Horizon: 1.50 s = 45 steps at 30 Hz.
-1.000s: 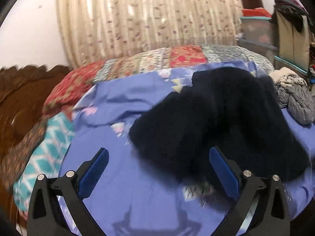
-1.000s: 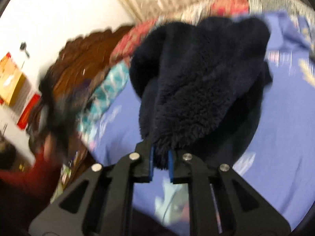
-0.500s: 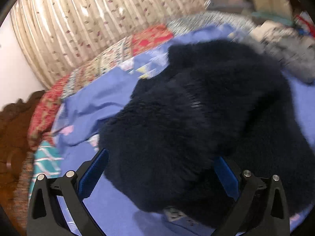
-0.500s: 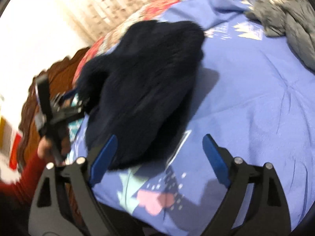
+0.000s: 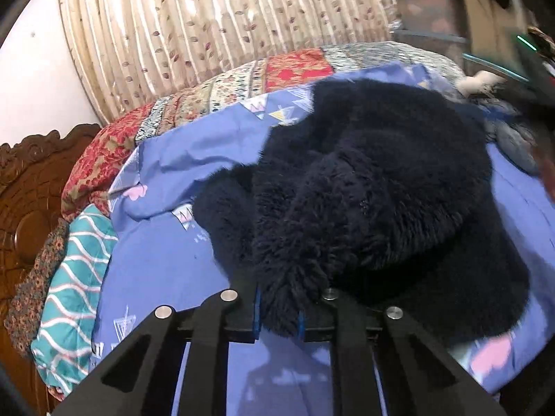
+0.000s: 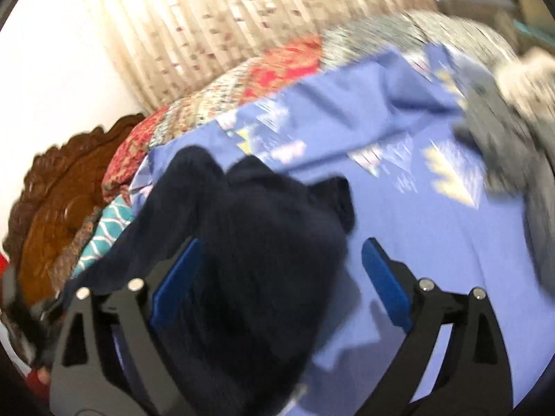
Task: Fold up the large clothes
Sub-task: 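Lift the navy fleece jacket up with both grippers to shake it out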
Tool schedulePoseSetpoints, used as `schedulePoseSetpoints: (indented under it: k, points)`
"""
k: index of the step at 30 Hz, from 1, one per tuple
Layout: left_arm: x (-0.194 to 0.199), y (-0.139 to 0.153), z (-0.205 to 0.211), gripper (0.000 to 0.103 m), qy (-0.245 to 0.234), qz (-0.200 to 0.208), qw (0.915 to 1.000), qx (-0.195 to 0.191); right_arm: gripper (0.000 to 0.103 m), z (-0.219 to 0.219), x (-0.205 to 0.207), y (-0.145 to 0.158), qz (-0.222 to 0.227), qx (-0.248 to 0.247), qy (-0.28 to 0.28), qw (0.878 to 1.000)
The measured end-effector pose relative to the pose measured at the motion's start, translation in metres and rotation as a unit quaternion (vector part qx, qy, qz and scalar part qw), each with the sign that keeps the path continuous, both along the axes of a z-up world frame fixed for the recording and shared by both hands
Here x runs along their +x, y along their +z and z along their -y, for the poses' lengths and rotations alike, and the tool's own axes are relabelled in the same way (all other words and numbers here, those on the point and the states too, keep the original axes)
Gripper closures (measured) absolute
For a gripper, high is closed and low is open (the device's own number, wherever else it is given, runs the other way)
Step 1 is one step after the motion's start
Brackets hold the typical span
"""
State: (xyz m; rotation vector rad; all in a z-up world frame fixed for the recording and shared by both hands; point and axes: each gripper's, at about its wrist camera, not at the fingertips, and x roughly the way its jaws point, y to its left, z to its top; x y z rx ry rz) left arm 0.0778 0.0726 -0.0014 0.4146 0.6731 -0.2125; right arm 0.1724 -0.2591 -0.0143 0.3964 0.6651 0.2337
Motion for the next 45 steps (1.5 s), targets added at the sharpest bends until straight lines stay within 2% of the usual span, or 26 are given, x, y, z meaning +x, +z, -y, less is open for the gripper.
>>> schedulePoseSetpoints:
  k: [3,5,6,7,8,9,11,12,14,17,20,22,25,28,31,32,34,35,38,42,44,45]
  points:
    - [-0.02,-0.01,-0.001,0.066,-0.001,-0.013,0.9999,0.0,0.009,-0.037,0.03,0.012,-0.012,-0.057,0.072,0.996]
    - [-0.028,-0.014,-0.002,0.066,0.001,-0.014,0.9999,0.002,0.01,-0.06,0.038,0.005,-0.046,-0.078,0.138,0.986]
    - [-0.032,-0.015,-0.004,0.066,0.004,-0.017,0.9999,-0.001,0.031,-0.077,0.035,-0.001,-0.07,-0.1,0.183,0.976]
    - [-0.036,-0.016,-0.006,0.066,0.006,-0.023,0.9997,-0.007,0.051,-0.086,0.025,-0.005,-0.078,-0.123,0.2,0.969]
    - [-0.037,-0.016,-0.009,0.066,0.006,-0.028,0.9995,-0.011,0.081,-0.092,0.011,-0.007,-0.078,-0.146,0.209,0.964]
    - [-0.041,-0.015,-0.012,0.065,0.004,-0.033,0.9993,-0.015,0.086,-0.093,-0.008,-0.007,-0.069,-0.156,0.213,0.962]
    - [-0.05,-0.009,-0.024,0.063,-0.008,-0.04,0.9987,-0.031,0.088,-0.081,-0.055,-0.001,-0.045,-0.148,0.211,0.965]
    - [-0.053,-0.003,-0.031,0.062,-0.013,-0.034,0.9987,-0.034,0.089,-0.067,-0.089,0.002,-0.029,-0.151,0.192,0.969]
    - [-0.054,0.009,-0.045,0.06,-0.014,-0.012,0.9997,-0.015,0.089,-0.046,-0.136,-0.002,-0.019,-0.166,0.153,0.974]
    - [-0.036,0.026,-0.054,0.057,-0.012,0.014,0.9994,0.029,0.089,-0.017,-0.194,-0.028,-0.047,-0.147,0.088,0.984]
    - [-0.005,0.052,-0.05,0.055,-0.022,0.049,0.9969,0.058,0.089,0.004,-0.231,-0.066,-0.095,-0.129,0.022,0.987]
    - [0.006,0.064,-0.036,0.052,-0.043,0.064,0.9944,0.072,0.089,0.015,-0.244,-0.087,-0.122,-0.102,-0.008,0.987]
    - [0.022,0.075,0.001,0.044,-0.112,0.07,0.9875,0.087,0.089,0.02,-0.255,-0.104,-0.137,-0.103,-0.027,0.985]
    - [0.04,0.077,0.037,0.039,-0.182,0.03,0.9808,0.064,0.089,0.029,-0.253,-0.109,-0.139,-0.082,-0.038,0.986]
    - [0.056,0.082,0.059,0.038,-0.205,-0.007,0.9782,0.031,0.089,0.031,-0.249,-0.114,-0.143,-0.068,-0.037,0.987]
    - [0.062,0.088,0.065,0.038,-0.219,-0.032,0.9751,0.009,0.089,0.031,-0.248,-0.116,-0.146,-0.07,-0.035,0.986]
    - [0.068,0.091,0.072,0.037,-0.237,-0.06,0.9696,-0.01,0.089,0.034,-0.248,-0.121,-0.149,-0.068,-0.034,0.986]
    - [0.069,0.091,0.078,0.034,-0.256,-0.083,0.963,-0.016,0.089,0.036,-0.25,-0.123,-0.151,-0.063,-0.035,0.986]
    - [0.082,0.072,0.092,0.031,-0.28,-0.157,0.947,0.001,0.089,0.043,-0.251,-0.128,-0.15,-0.045,-0.039,0.987]
    - [0.092,0.036,0.098,0.031,-0.278,-0.243,0.9292,0.02,0.089,0.041,-0.251,-0.126,-0.147,-0.05,-0.037,0.987]
    - [0.081,0.023,0.103,0.035,-0.267,-0.232,0.9337,0.056,0.089,0.037,-0.249,-0.124,-0.144,-0.063,-0.035,0.987]
    - [0.075,0.019,0.102,0.048,-0.263,-0.215,0.9379,0.068,0.089,0.036,-0.249,-0.121,-0.14,-0.069,-0.036,0.987]
